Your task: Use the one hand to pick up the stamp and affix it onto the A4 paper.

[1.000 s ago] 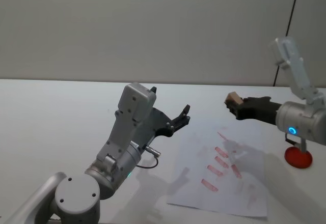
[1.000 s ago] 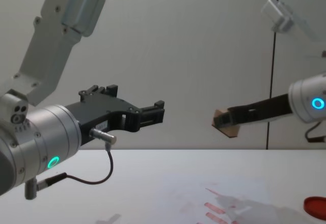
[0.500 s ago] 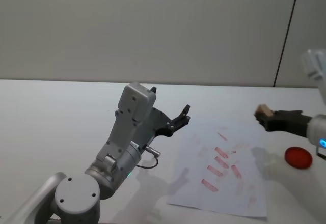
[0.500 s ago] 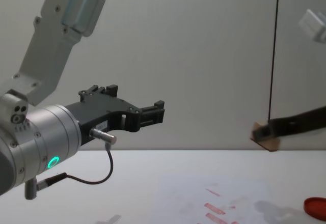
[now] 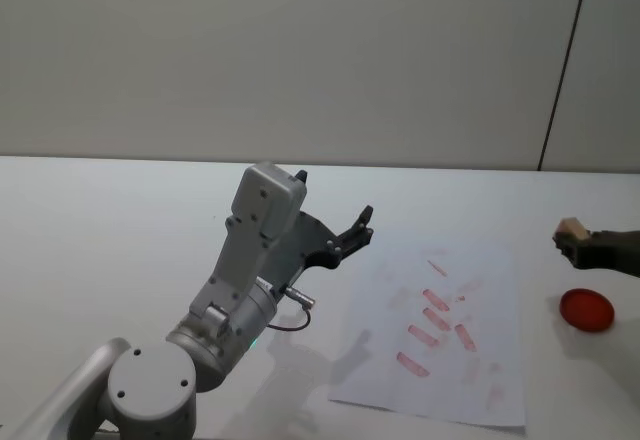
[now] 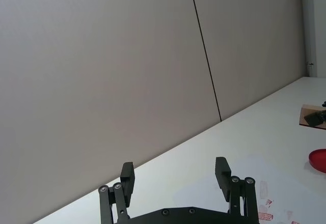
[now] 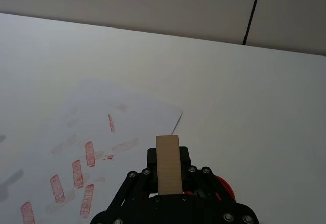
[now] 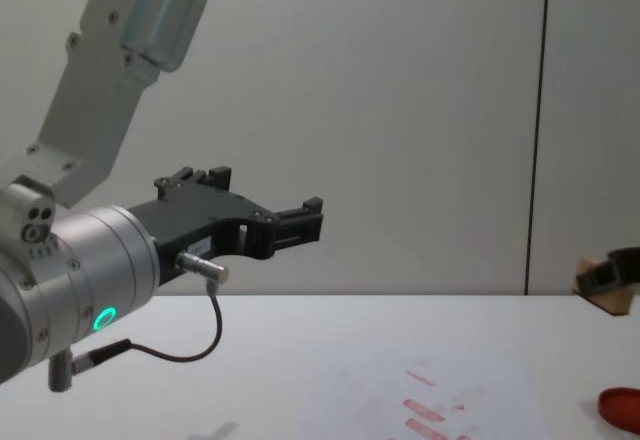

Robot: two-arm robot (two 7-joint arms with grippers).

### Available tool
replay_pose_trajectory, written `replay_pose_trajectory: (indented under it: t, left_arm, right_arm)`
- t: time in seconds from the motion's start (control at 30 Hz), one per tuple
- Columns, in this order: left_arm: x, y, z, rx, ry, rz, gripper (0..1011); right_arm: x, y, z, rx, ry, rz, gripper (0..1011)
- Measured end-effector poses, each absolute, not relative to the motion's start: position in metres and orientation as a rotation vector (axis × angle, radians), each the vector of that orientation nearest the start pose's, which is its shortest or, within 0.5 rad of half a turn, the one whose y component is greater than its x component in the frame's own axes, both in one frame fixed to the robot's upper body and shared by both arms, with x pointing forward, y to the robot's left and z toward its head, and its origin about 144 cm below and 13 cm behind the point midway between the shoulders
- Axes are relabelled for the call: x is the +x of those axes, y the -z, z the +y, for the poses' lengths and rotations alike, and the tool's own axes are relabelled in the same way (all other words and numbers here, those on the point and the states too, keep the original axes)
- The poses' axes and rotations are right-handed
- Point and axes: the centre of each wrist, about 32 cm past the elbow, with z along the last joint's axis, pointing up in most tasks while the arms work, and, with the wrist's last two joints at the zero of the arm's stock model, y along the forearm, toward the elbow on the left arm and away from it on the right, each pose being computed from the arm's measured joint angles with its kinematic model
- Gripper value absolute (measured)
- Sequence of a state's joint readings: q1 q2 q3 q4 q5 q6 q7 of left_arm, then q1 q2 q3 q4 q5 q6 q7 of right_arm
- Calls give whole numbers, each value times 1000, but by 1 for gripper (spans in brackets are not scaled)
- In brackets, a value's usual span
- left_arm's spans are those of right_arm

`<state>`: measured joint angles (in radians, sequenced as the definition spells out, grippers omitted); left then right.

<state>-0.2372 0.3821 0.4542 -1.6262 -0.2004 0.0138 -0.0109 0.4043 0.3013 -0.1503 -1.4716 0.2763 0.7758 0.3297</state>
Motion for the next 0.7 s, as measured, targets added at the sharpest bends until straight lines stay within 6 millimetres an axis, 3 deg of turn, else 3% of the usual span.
replay_pose_trajectory:
  t: [0.7]
  left_arm:
    - [492,-1204,198,61,-1124,-268,1002]
  right_arm:
    - [561,-1238,-298,-484,1189,452,219]
